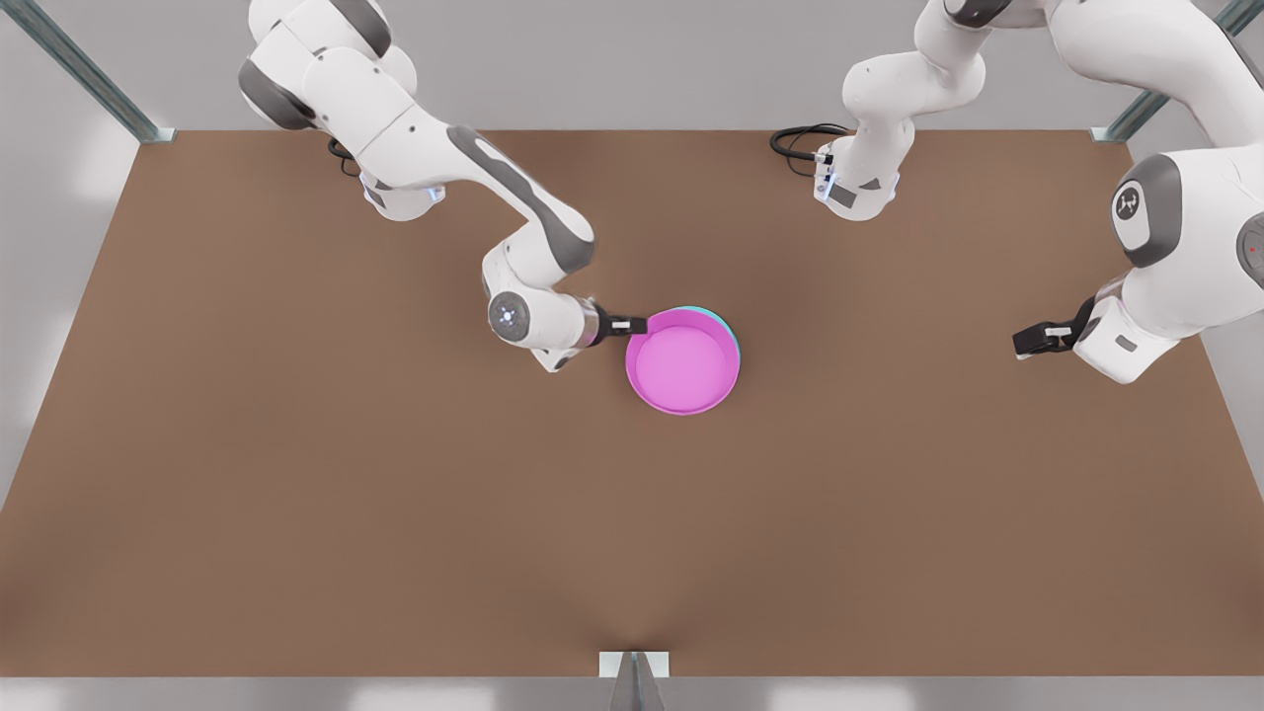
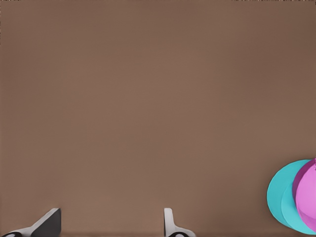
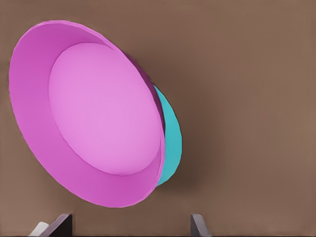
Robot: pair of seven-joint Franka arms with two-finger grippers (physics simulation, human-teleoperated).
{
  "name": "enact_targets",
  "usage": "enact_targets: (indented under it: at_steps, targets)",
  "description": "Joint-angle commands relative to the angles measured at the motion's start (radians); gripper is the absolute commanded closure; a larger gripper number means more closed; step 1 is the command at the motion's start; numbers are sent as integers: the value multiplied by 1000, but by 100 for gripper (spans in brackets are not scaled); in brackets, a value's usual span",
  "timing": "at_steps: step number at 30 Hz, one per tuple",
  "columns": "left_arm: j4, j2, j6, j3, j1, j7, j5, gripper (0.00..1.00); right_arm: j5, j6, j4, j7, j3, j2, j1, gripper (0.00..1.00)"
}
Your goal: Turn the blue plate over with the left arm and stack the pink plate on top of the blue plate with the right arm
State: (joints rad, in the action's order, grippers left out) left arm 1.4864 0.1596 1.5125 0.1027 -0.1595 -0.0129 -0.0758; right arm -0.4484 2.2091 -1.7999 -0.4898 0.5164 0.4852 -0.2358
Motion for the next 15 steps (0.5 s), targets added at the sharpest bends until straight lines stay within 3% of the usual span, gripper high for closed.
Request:
enact_targets:
  at_steps: [1, 3, 5, 6, 8, 9, 13, 15]
  targets:
    - [0, 0, 0, 0, 0, -1, 1, 0, 49, -87, 58, -33, 1, -8, 22, 0]
    - [0, 0, -2, 0, 0, -1, 1, 0, 233, -397, 305, -76, 1, -10, 82, 0]
    - [0, -2, -2, 0, -2, -1, 1, 0, 306, -543, 442, -20, 2, -11, 225, 0]
    - [0, -2, -2, 0, -2, -1, 1, 0, 362, -557, 435, 109, -10, -60, 315, 0]
    - [-2, -2, -2, 0, -2, -1, 1, 0, 499, -580, 373, 258, -130, -174, 337, 0]
    - [-2, -2, -2, 0, -2, 1, 1, 0, 548, -589, 384, 261, -127, -175, 355, 0]
    - [-3, -2, -2, 0, -2, 1, 1, 0, 468, -633, 373, 459, -335, -230, 343, 0]
    - [-3, -3, -2, 0, -2, 1, 1, 0, 475, -657, 375, 453, -337, -238, 346, 0]
